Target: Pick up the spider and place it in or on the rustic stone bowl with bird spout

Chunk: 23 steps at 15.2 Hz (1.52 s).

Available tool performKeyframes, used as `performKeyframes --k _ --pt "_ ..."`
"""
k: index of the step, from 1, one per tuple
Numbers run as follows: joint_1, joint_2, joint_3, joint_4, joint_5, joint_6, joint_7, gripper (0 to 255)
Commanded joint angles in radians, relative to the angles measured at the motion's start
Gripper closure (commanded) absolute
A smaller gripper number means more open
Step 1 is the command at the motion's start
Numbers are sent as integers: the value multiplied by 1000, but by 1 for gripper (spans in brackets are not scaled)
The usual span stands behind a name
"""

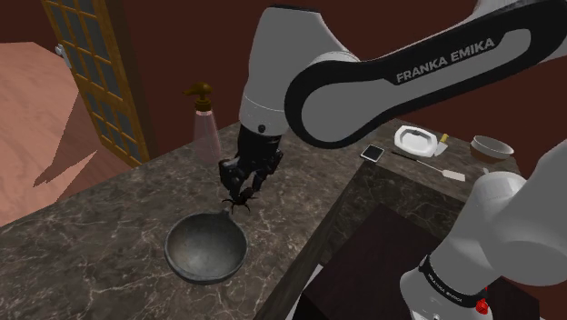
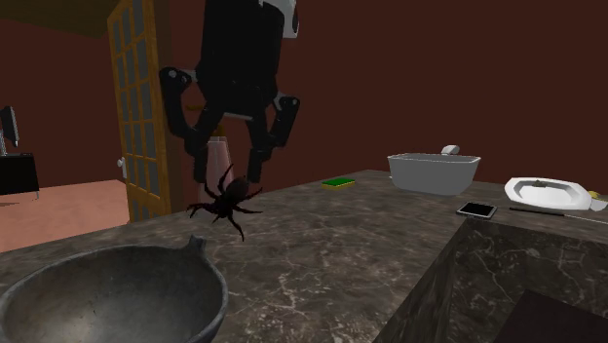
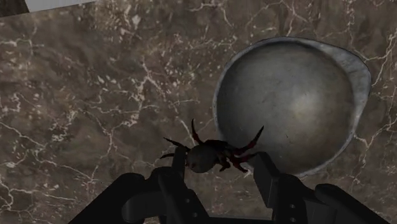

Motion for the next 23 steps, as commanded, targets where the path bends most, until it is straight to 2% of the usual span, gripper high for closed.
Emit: performKeyframes --k 1,5,6,17,23 --pt "16 29 37 25 -17 6 65 255" --pt "44 112 102 104 -74 9 195 255" --pt "58 153 128 144 -107 6 252 255" --pt "63 235 129 71 -165 151 294 255" --pt "63 237 129 70 -166 153 295 255"
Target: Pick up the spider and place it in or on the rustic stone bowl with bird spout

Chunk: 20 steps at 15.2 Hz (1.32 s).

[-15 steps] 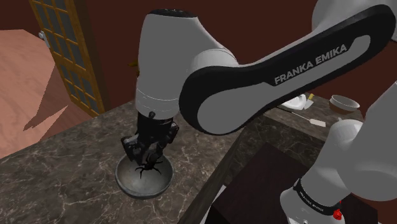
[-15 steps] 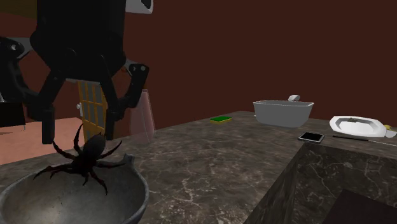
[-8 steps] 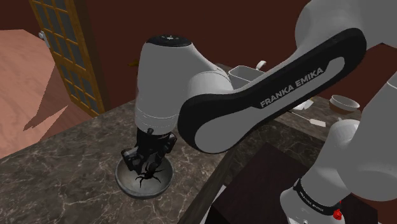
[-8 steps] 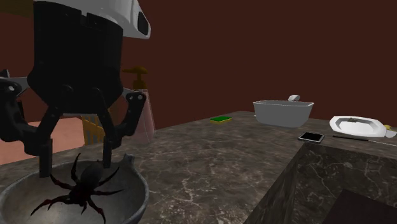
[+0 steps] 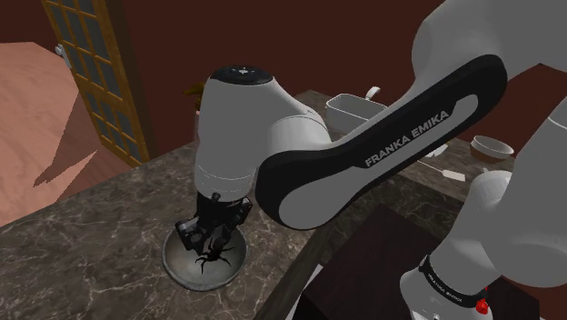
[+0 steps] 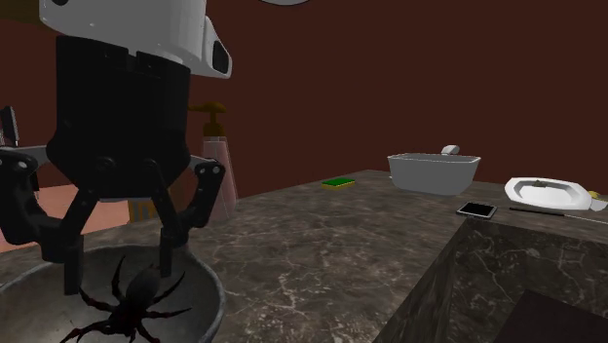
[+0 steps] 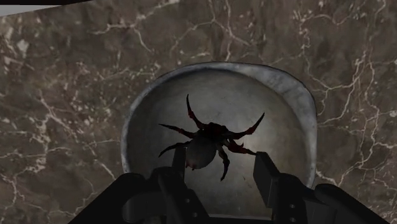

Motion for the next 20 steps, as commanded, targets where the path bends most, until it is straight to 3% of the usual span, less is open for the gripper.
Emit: performKeyframes --k 1,2,3,8,12,20 --pt "0 0 0 -1 0 0 0 255" --pt "0 0 0 -1 0 0 0 255" --pt "0 0 0 -1 0 0 0 0" --pt "0 0 0 0 0 0 0 0" --pt "-4 -99 -1 31 70 -118 -49 0" --pt "-4 -99 -2 31 70 -118 -49 0"
